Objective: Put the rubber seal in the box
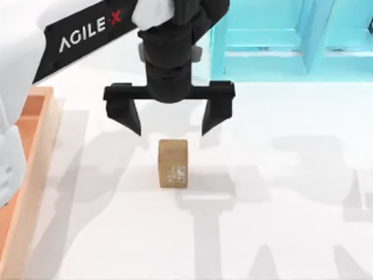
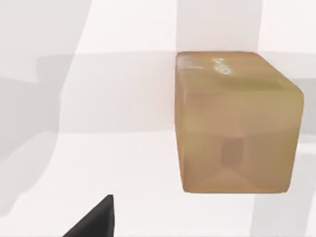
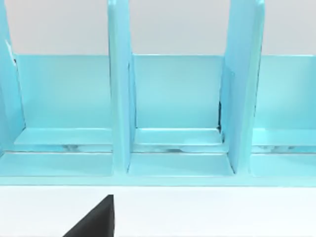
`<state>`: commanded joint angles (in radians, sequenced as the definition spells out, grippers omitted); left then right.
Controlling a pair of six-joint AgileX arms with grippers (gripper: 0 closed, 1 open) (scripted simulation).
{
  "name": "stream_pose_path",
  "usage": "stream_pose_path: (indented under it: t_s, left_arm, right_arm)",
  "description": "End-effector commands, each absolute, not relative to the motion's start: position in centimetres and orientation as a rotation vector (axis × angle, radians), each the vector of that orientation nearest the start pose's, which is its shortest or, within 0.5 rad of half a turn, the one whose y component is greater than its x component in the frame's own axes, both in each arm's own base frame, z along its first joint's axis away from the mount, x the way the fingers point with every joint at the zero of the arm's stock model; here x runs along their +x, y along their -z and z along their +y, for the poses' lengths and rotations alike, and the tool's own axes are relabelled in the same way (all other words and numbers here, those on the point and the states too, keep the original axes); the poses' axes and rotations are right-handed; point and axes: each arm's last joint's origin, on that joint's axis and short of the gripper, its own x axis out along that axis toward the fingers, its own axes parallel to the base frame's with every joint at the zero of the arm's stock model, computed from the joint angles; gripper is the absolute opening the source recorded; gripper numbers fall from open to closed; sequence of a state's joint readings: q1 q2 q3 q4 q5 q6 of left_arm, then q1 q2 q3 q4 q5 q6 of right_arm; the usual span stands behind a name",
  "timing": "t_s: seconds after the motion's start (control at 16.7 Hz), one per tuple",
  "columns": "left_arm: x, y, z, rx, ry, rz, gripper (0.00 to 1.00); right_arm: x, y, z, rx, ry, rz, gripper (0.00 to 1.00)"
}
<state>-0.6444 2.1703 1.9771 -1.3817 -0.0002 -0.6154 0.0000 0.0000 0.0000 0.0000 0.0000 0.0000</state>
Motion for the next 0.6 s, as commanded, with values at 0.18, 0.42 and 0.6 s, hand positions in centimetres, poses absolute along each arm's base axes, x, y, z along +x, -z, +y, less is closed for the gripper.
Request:
stream_pose_path:
  t_s: [0.18, 0.42, 0.6]
  left_arm:
    - [34.5, -22.6, -25.1, 0.019, 0.010, 1.572, 1.00]
    - [34.8, -18.6, -25.3, 0.019, 0.013, 1.571, 1.00]
    - [34.7, -14.9, -25.3, 0.016, 0.016, 1.566, 1.00]
  right_arm:
    - [10.6, -16.0, -0.1, 0.000, 0.000, 0.000, 1.00]
    - [10.6, -16.0, -0.1, 0.000, 0.000, 0.000, 1.00]
    - [10.6, -16.0, -0.1, 0.000, 0.000, 0.000, 1.00]
